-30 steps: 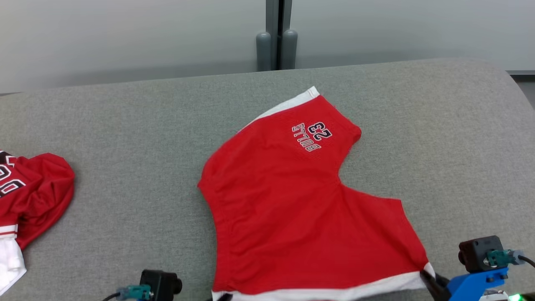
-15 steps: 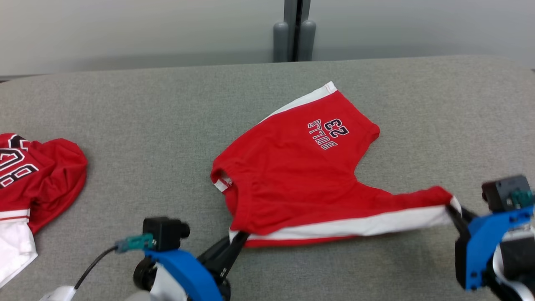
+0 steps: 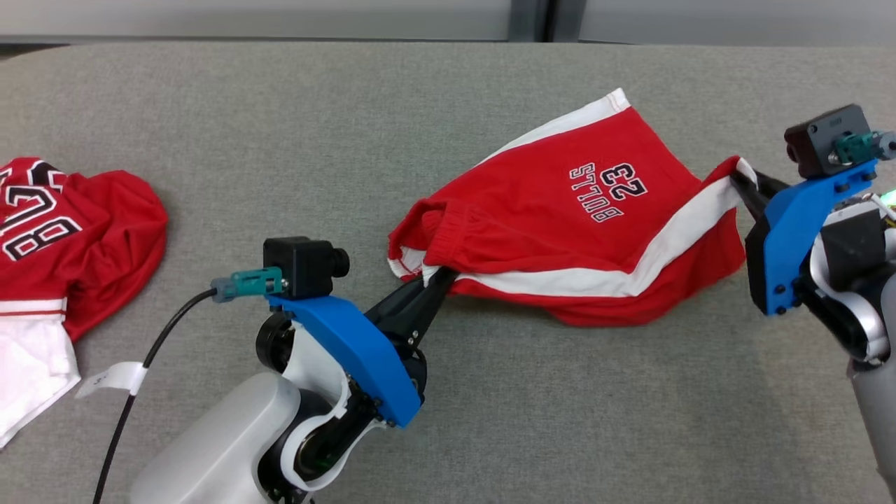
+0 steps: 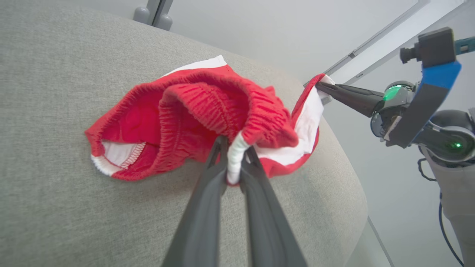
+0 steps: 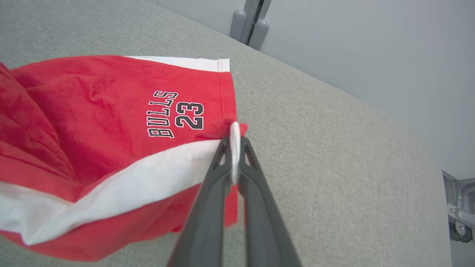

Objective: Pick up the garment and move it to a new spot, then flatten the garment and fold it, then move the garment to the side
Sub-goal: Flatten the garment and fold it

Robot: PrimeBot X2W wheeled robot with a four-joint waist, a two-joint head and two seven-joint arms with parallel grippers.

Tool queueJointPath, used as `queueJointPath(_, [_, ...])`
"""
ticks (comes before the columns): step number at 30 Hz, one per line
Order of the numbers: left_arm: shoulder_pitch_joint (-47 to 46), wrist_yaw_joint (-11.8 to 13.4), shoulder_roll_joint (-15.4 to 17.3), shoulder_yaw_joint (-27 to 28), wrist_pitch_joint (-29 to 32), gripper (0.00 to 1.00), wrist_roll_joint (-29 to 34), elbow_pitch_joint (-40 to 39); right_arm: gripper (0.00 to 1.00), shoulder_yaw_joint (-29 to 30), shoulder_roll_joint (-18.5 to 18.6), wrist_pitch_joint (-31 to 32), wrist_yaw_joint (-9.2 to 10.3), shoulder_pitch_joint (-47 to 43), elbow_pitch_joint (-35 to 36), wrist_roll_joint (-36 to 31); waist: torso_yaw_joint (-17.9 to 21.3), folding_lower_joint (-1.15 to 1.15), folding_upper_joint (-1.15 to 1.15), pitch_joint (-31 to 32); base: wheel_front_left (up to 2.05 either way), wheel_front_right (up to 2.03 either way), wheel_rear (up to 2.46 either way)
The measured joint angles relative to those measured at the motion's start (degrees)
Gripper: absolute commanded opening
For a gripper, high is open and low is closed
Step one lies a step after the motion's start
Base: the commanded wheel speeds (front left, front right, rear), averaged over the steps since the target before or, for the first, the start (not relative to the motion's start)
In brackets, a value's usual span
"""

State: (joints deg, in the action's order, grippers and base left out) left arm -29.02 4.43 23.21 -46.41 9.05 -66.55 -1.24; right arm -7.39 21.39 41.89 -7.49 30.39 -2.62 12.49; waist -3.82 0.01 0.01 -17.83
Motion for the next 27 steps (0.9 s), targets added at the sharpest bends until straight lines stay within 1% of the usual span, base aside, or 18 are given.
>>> queueJointPath(6, [-1.11,1.54,-0.08,0.77,1.45,0.00,-0.94,-2.96,0.00,-0.30,0.05,-4.94,0.00,5.06,-4.01,-1.02,-2.63,0.00,0.00,-1.49,0.00,0.00,0.00])
queueJointPath(9, [-0.18,2.16,0.58,-0.20,2.52,0.00,-1.29,-6.61,0.00,0.96,-0.48,-5.89,0.00,4.89,-4.46,-1.38,-4.07,0.00,0.00,-1.42,0.00,0.00,0.00])
queueJointPath(11, [2.12,2.71,1.91,-1.41,3.54,0.00,-1.41,-9.14,0.00,2.49,-0.97,-5.43,0.00,2.92,-3.33,-1.42,-4.87,-0.01,0.00,-1.11,0.00,0.00,0.00])
queueJointPath(14, [5.50,3.64,3.63,-3.45,4.95,0.00,-1.56,-12.50,0.00,4.80,-1.66,-3.15,0.00,-2.56,0.04,-1.85,-5.48,-0.02,0.00,-0.29,0.00,0.00,0.00])
queueJointPath(17, [8.12,4.48,5.05,-5.63,6.33,0.00,-1.67,-15.25,0.00,7.12,-2.65,0.37,0.00,-8.60,5.42,-2.05,-5.48,-0.02,0.00,0.67,0.00,0.00,0.00])
queueJointPath(18, [8.12,4.48,5.05,-5.63,6.33,0.00,-1.67,-15.25,0.00,7.12,-2.65,0.37,0.00,-8.60,5.42,-2.05,-5.48,-0.02,0.00,0.67,0.00,0.00,0.00])
queueJointPath(19, [9.56,5.24,6.09,-6.51,7.23,0.00,-1.71,-16.60,0.00,8.55,-3.19,3.18,0.00,-12.64,9.42,-2.65,-5.14,-0.02,0.00,1.34,0.00,0.00,0.00])
queueJointPath(21, [10.51,6.24,7.25,-6.94,7.89,0.00,-1.88,-18.03,0.00,10.02,-4.04,6.04,0.00,-16.56,14.05,-3.07,-4.48,-0.02,0.00,1.95,0.00,0.00,0.00])
queueJointPath(22, [11.06,6.86,7.64,-7.03,8.09,0.00,-2.15,-18.59,0.00,10.56,-4.47,7.50,0.00,-18.30,16.12,-3.58,-4.07,-0.02,0.00,2.20,0.00,0.00,0.00])
queueJointPath(23, [11.06,6.86,7.64,-7.03,8.09,0.00,-2.15,-18.59,0.00,10.56,-4.47,7.50,0.00,-18.30,16.12,-3.58,-4.07,-0.02,0.00,2.20,0.00,0.00,0.00])
queueJointPath(26, [14.12,9.20,8.23,-6.56,8.62,0.00,-5.09,-19.83,0.00,11.61,-5.59,10.27,0.00,-21.87,21.74,-4.35,-2.53,-0.03,-0.01,2.62,0.00,0.00,0.00])
queueJointPath(27, [16.24,11.00,8.95,-6.06,8.76,0.00,-6.75,-20.17,0.00,12.39,-6.78,11.02,0.00,-23.33,24.17,-5.01,-1.36,-0.02,0.00,2.62,0.00,0.00,0.00])
